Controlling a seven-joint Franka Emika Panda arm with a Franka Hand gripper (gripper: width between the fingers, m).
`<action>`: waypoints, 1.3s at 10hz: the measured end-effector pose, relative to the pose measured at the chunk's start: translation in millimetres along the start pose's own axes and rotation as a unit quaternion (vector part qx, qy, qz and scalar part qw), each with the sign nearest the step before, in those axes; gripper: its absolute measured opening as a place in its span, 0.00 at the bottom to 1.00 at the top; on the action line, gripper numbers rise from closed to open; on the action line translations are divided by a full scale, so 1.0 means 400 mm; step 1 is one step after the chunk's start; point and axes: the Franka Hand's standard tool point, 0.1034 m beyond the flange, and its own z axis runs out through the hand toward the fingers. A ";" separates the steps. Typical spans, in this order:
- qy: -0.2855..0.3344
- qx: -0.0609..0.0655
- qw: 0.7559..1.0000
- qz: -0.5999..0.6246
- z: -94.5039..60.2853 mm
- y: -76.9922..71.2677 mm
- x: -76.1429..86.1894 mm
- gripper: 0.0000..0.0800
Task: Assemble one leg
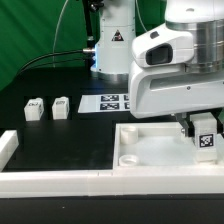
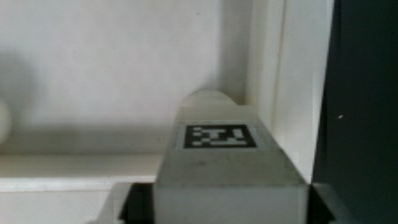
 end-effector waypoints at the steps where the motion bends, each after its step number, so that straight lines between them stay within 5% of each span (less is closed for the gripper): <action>1: 0.000 0.000 1.000 0.003 0.000 0.000 0.000 0.36; 6: 0.003 0.006 0.965 0.262 0.005 -0.004 -0.004 0.36; 13: 0.002 0.008 0.825 0.565 0.007 -0.011 -0.005 0.37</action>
Offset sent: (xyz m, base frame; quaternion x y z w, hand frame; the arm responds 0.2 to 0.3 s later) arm 0.0000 0.0000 0.0000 0.0000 0.0000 0.2667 0.9638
